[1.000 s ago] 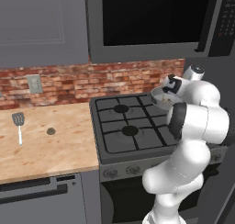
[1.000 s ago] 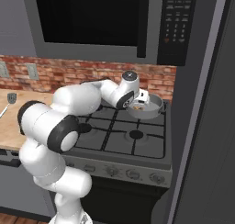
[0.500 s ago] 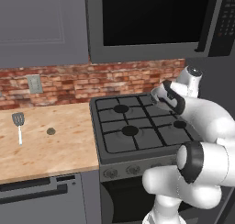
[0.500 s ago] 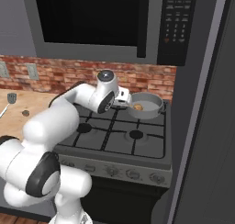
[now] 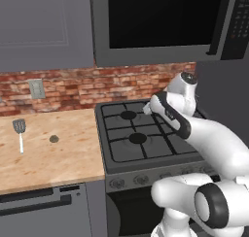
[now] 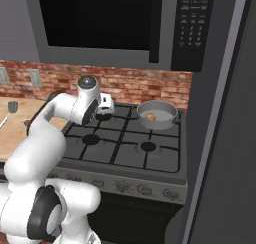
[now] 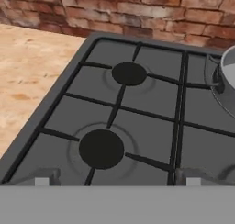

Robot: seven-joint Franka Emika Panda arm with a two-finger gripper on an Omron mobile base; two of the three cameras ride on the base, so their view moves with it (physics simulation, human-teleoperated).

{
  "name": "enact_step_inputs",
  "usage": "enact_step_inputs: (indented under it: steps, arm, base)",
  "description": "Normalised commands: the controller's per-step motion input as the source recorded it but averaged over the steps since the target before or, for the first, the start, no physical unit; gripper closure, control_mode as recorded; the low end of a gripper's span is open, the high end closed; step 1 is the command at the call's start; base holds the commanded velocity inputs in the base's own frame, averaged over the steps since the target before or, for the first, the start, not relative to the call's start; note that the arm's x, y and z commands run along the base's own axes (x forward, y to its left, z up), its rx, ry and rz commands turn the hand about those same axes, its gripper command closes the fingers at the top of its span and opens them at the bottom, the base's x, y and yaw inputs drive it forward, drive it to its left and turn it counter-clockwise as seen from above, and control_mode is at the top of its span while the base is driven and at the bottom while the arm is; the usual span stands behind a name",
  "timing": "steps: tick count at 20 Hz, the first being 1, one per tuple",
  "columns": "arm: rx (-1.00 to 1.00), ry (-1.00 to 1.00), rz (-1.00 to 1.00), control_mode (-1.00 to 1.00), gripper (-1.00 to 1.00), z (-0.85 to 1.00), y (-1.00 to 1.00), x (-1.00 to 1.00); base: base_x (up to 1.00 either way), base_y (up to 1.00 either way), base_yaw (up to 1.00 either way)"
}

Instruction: Put the onion and garlic in the pot. Retrieve the spatula and lightly stir the vegetables in the pot.

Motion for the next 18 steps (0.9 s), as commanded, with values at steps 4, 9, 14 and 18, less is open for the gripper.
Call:
enact_step_inputs:
  steps: [4, 9, 14, 18]
  arm:
    - [-0.05, 0.04, 0.35, -1.00, -1.00, 0.00, 1.00, -0.21]
    - [-0.07, 0.05, 0.33, -1.00, -1.00, 0.01, 1.00, -0.15]
    - [-0.09, 0.09, 0.30, -1.00, -1.00, 0.01, 1.00, -0.08]
    - [-0.10, 0.12, 0.26, -1.00, -1.00, 0.00, 1.00, -0.06]
  base:
    - [0.00, 0.00, 0.00]
    - [0.00, 0.00, 0.00]
    - [0.00, 0.00, 0.00]
    - [0.00, 0.00, 0.00]
